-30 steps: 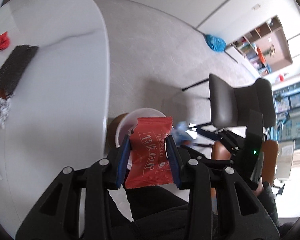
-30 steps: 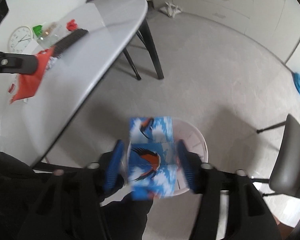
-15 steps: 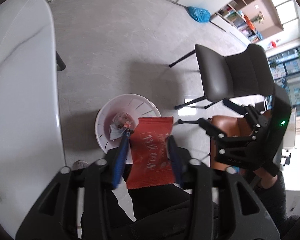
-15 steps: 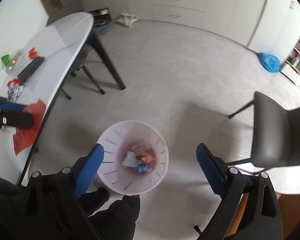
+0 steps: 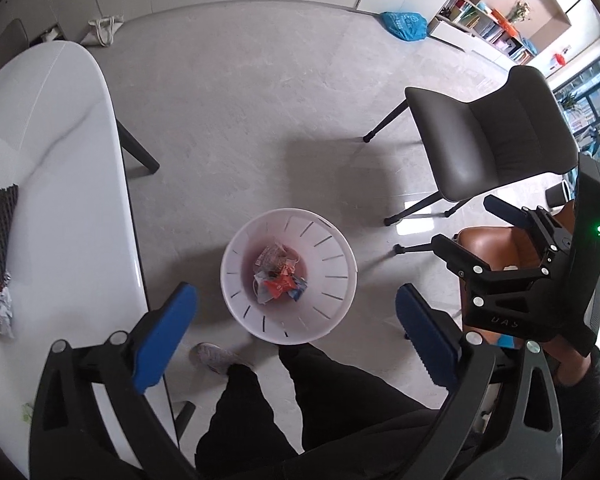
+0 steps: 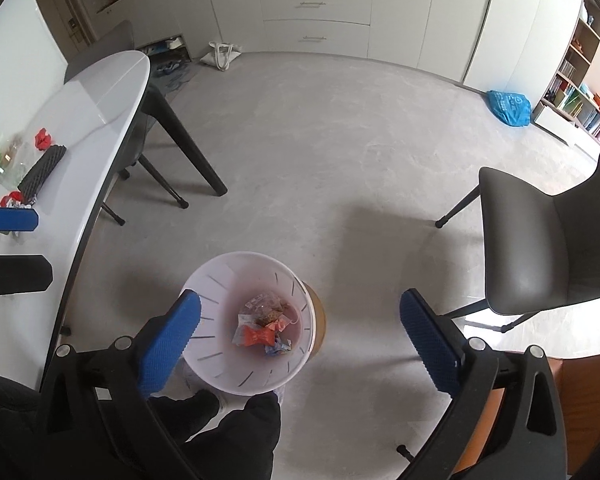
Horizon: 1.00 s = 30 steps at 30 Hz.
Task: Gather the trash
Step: 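Carry the red wrapper and bird box to the wastebasket and release both, then return to the table and grasp the green crumpled paper with the left gripper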
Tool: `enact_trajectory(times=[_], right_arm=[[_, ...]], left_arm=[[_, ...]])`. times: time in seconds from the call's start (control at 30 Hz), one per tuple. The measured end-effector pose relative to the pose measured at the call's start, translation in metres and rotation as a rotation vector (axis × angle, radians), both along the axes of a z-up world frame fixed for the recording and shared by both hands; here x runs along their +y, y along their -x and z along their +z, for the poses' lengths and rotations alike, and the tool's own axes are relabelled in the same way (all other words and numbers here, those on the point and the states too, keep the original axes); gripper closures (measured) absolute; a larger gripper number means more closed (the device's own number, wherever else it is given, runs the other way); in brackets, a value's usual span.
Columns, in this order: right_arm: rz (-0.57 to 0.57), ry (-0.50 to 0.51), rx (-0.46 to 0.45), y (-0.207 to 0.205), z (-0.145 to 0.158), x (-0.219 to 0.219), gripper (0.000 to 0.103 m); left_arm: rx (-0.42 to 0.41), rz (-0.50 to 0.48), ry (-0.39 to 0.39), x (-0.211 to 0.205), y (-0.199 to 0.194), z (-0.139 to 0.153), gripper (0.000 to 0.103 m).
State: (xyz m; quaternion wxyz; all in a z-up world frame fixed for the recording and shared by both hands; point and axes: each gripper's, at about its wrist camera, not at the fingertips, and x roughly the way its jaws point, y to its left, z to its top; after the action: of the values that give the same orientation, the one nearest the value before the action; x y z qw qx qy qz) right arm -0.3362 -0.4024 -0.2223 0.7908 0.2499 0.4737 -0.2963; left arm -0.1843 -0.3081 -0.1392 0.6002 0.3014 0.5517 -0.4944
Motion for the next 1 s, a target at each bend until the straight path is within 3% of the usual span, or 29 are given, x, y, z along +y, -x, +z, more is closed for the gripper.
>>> enact_trajectory(times=[0.4, 0.7, 1.0], right_arm=[[0.075, 0.018, -0.016, -0.027, 0.013, 0.009, 0.004], [0.264, 0.031, -0.102, -0.111, 0.042, 0.046, 0.002], [0.464, 0.043, -0.202, -0.197, 0.075, 0.106, 0.002]], left_arm=[[-0.051, 0.082, 0.024, 0.02, -0.022, 0.01, 0.008], [-0.162, 0.331, 0.065, 0.082, -0.083, 0.032, 0.008], [-0.254, 0.635, 0.061, 0.18, -0.156, 0.039, 0.008]])
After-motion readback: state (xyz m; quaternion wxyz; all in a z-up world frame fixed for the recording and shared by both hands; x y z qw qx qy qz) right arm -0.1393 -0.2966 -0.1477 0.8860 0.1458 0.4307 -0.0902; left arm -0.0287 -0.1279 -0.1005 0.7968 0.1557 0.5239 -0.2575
